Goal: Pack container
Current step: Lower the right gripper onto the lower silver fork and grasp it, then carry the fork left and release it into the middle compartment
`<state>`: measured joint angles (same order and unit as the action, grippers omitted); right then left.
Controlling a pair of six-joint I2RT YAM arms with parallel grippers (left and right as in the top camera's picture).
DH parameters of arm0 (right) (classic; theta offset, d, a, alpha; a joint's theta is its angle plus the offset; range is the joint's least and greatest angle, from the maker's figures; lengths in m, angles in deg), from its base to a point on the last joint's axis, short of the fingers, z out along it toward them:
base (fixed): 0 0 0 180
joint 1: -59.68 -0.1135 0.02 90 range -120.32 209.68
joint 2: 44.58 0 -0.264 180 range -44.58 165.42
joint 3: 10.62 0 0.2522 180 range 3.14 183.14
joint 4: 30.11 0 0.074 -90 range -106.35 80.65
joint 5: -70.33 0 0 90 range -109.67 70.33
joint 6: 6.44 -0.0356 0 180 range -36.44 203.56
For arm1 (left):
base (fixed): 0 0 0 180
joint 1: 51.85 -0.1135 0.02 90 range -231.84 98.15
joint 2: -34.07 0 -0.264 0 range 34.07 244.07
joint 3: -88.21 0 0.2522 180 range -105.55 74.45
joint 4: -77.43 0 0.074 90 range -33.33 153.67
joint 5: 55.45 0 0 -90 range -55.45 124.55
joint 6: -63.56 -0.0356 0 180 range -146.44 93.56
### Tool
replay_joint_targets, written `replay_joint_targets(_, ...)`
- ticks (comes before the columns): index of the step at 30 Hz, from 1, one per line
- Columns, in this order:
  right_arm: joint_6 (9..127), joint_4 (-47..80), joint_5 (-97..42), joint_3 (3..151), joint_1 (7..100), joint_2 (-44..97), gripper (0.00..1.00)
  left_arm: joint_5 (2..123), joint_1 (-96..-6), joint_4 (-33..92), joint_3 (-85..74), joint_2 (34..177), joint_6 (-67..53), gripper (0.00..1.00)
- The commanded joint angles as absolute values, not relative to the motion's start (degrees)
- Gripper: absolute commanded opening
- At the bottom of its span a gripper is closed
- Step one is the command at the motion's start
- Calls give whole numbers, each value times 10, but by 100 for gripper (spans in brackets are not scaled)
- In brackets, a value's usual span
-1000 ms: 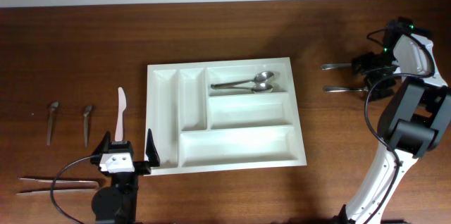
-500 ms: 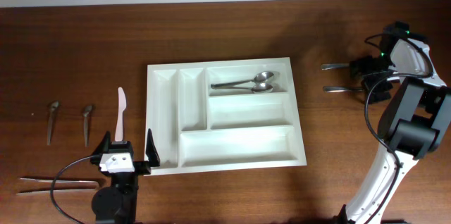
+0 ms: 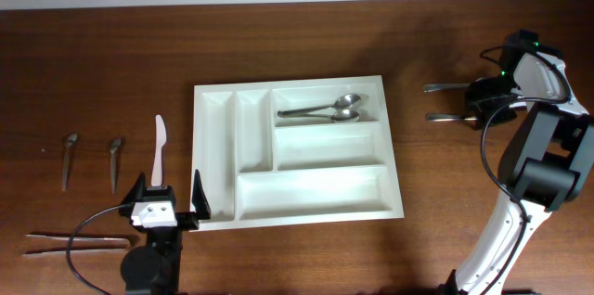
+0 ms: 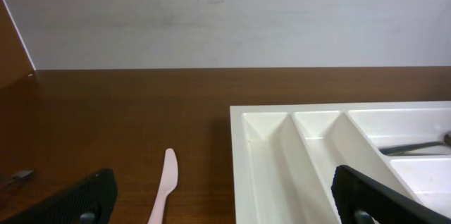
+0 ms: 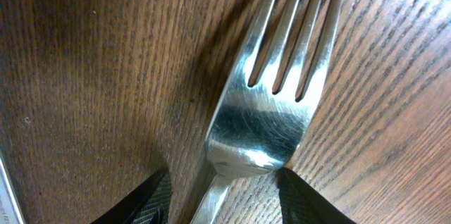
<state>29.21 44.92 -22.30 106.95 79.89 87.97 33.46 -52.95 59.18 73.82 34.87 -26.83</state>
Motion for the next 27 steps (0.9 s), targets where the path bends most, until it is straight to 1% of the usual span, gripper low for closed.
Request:
replay_joint_targets(1, 286, 447, -227, 1044, 796, 908, 44, 332, -533, 589, 740, 344, -275, 99)
replay_joint_targets(2, 286, 447, -229, 1044, 796, 908, 40, 332, -533, 589, 740, 344, -275, 99)
replay_joint_targets(3, 286, 449, -231, 1044, 796, 908, 29, 332, -533, 589, 740, 344, -275, 99)
replay_joint_targets(4, 286, 450, -231, 1044, 796, 908, 22, 332, -533, 589, 740, 344, -275, 99)
replay_joint_targets(7, 286, 461, -230, 1051, 796, 907, 11, 332, -533, 589, 740, 344, -275, 99)
replay_joint_targets(8, 286, 467, -230, 1057, 796, 907, 10, 332, -533, 589, 740, 344, -275, 99)
replay_joint_targets(14, 286, 505, -231, 1103, 796, 902, 8, 332, -533, 589, 740, 344, -275, 99)
replay_joint_targets(20, 286, 544, -231, 1152, 796, 876, 4, 332, -533, 589, 740, 344, -275, 99)
replay_joint_targets(27, 270, 626, -234, 1201, 783, 833, 4, 332, -533, 589, 740, 344, -275, 99)
